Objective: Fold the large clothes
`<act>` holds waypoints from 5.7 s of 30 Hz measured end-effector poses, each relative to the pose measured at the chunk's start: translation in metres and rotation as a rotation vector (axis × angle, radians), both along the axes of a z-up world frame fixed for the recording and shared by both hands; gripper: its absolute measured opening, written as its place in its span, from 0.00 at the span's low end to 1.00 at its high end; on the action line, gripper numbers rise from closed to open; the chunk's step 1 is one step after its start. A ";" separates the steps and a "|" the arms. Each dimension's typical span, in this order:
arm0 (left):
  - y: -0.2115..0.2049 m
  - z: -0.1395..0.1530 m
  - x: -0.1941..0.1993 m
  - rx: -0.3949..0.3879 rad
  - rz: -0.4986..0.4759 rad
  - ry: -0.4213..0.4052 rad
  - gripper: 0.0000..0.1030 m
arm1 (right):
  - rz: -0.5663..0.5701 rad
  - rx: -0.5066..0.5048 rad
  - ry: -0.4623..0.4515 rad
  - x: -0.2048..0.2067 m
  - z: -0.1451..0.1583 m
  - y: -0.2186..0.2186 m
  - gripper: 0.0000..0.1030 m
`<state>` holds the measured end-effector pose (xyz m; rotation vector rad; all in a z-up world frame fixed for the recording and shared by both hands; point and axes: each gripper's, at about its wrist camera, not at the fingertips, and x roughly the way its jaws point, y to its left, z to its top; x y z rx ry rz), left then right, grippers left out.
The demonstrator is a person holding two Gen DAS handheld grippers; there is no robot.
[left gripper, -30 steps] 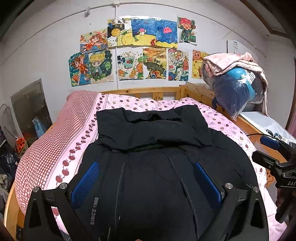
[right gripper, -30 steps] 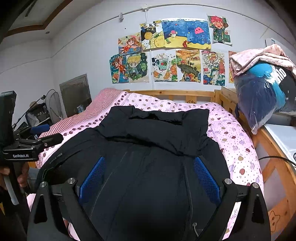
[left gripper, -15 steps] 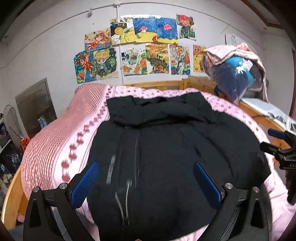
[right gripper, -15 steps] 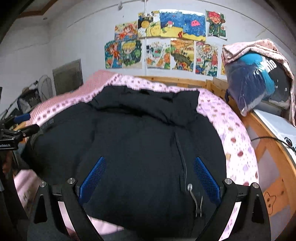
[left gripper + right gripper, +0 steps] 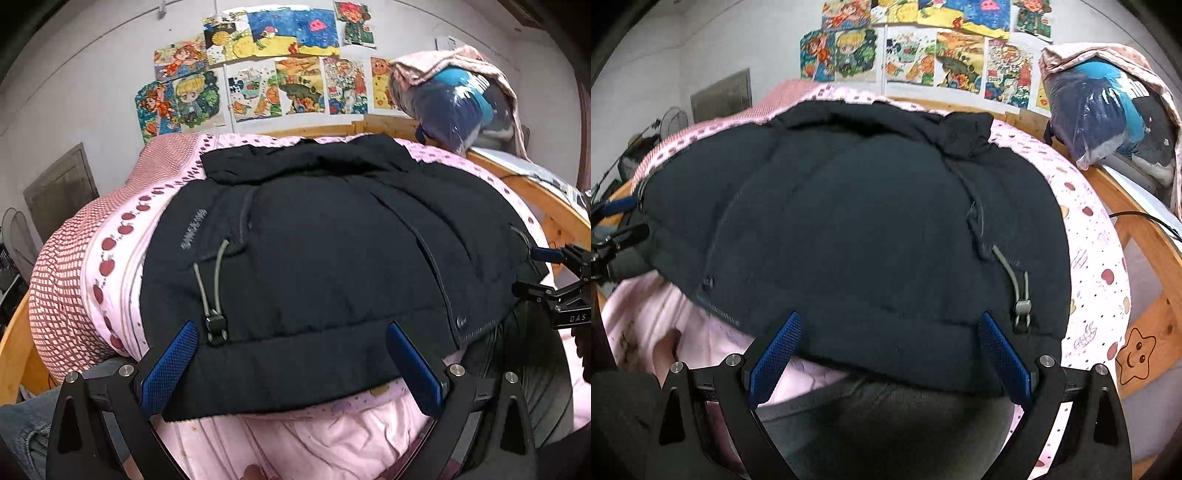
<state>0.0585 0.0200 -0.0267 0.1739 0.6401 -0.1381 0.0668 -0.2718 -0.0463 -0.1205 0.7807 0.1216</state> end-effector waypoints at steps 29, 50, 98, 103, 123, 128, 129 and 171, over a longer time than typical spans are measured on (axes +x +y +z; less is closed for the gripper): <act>-0.023 -0.033 0.012 0.057 -0.034 0.124 1.00 | 0.069 -0.156 0.069 -0.002 -0.020 0.017 0.91; -0.008 -0.024 0.040 -0.144 0.031 0.232 1.00 | 0.039 -0.104 0.060 0.003 -0.022 0.007 0.91; -0.018 -0.037 0.025 -0.025 -0.083 0.223 1.00 | 0.002 -0.311 -0.159 -0.017 0.004 0.038 0.93; -0.017 -0.031 0.014 -0.050 -0.143 0.205 1.00 | 0.019 -0.287 -0.166 -0.011 0.011 0.033 0.93; -0.056 -0.048 0.012 0.350 -0.103 0.104 0.89 | 0.039 -0.155 -0.168 0.021 0.031 0.014 0.93; -0.053 -0.046 0.012 0.393 -0.022 0.062 0.54 | 0.039 -0.161 -0.169 0.016 0.030 0.016 0.93; -0.052 -0.045 0.011 0.400 -0.014 0.055 0.46 | 0.040 -0.172 -0.170 0.015 0.029 0.016 0.93; -0.031 0.097 -0.022 0.181 0.082 -0.364 0.05 | -0.027 0.040 -0.394 -0.017 0.126 0.000 0.05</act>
